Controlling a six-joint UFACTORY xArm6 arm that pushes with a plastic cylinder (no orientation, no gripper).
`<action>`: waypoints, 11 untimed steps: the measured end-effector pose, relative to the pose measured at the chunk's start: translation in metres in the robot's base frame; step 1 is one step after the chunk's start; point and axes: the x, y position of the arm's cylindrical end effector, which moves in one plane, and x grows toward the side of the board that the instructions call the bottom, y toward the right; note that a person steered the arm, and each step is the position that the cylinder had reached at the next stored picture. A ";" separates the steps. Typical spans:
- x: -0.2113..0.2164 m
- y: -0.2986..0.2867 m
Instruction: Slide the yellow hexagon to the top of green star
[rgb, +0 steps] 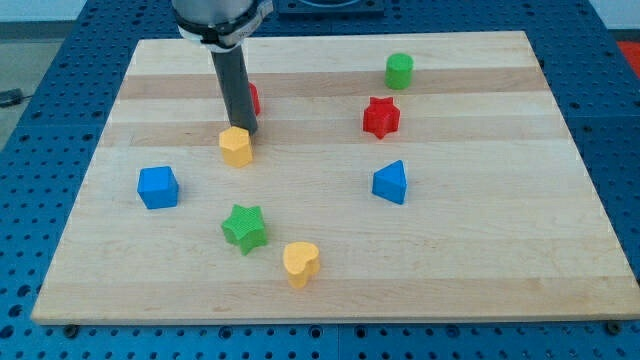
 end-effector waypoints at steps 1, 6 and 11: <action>0.026 0.001; 0.053 -0.058; 0.077 0.009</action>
